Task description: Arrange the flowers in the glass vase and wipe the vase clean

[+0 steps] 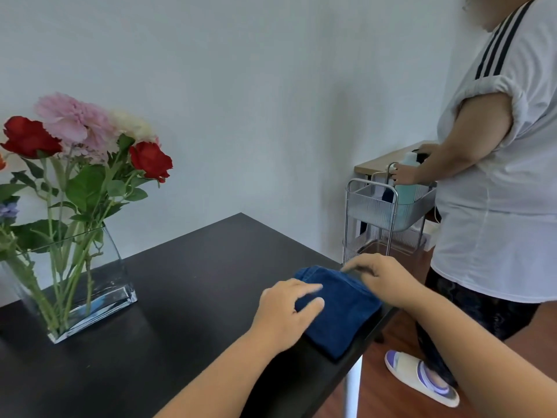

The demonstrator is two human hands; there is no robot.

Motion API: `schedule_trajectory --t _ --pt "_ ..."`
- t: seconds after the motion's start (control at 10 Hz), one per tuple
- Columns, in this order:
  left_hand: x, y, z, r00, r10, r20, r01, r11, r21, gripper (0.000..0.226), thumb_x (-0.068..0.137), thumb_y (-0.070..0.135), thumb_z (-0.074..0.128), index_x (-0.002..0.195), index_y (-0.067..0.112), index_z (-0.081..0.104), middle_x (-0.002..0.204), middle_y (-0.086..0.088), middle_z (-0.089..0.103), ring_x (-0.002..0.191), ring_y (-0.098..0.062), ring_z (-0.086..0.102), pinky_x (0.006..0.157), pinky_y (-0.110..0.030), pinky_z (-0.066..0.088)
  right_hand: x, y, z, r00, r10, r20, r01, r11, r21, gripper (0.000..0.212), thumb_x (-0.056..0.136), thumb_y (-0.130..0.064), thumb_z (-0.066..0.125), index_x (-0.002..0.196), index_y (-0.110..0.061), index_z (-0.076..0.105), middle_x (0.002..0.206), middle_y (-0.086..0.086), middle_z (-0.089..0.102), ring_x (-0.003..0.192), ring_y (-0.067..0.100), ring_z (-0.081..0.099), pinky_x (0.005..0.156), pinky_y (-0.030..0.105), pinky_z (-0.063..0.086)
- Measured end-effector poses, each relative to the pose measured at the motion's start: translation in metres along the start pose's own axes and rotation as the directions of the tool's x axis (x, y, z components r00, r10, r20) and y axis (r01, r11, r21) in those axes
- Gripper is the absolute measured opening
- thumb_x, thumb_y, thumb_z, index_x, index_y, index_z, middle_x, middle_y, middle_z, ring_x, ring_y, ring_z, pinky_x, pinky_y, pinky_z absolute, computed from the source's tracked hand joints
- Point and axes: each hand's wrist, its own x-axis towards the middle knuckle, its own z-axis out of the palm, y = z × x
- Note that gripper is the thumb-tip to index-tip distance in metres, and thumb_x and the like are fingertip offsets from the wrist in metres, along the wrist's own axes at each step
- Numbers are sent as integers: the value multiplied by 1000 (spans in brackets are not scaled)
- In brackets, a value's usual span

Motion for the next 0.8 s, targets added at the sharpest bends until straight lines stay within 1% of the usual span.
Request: schedule_trajectory --t 0.1,0.2,0.3,0.4,0.5,0.6,0.7,0.8 --pt "2 1 15 978 -193 81 170 958 232 62 96 54 39 151 27 31 159 10 29 147 -14 22 121 -42 15 11 -11 24 995 -93 19 94 994 -59 54 86 6 42 127 -22 63 138 -4 55 129 11 46 103 10 23" --pt "-4 -2 35 912 -371 176 292 887 359 82 94 66 24 156 20 -4 165 5 -9 151 -20 -11 118 -52 -5 20 -14 45 989 -133 59 135 990 -29 53 92 2 42 137 -23 54 147 -5 46 137 11 36 105 8 15" --pt "-8 -8 40 891 -417 179 319 855 409 87 92 71 19 155 19 -11 164 3 -16 150 -20 -17 116 -57 -9 27 -10 61 976 -158 152 176 978 -116 48 99 -13 41 145 -24 42 155 -6 34 143 13 25 112 18 10" --pt "-10 -12 41 887 -427 175 310 832 459 89 89 74 15 155 21 -10 164 4 -14 150 -19 -16 115 -59 -9 28 -3 69 958 -131 255 194 951 -241 45 102 -28 36 148 -26 37 158 -9 26 146 10 18 115 25 7" --pt "-9 -15 38 888 -415 200 279 830 484 89 88 76 14 155 23 -9 164 6 -13 150 -18 -15 113 -62 -12 26 -2 71 954 -89 287 182 932 -314 45 103 -33 30 148 -31 34 159 -12 21 147 9 15 119 40 8" --pt "-11 -22 22 901 -379 212 251 852 459 87 89 74 17 155 25 -9 164 10 -12 150 -15 -15 109 -63 -19 27 -8 69 950 -65 306 171 927 -333 46 103 -33 30 148 -31 34 160 -11 21 147 12 15 119 46 12" --pt "-18 -42 -4 920 -369 132 283 858 430 85 88 75 15 154 28 -13 163 14 -12 149 -13 -17 108 -58 -24 33 -15 69 958 -112 263 192 934 -301 44 99 -30 40 143 -31 44 157 -7 30 145 15 22 119 40 18" --pt "-29 -61 -33 920 -389 40 345 856 386 87 84 77 10 153 31 -15 163 16 -11 148 -10 -19 107 -52 -26 36 -30 68 970 -173 173 207 956 -206 39 97 -28 47 135 -36 53 150 -9 41 141 13 28 113 27 23"
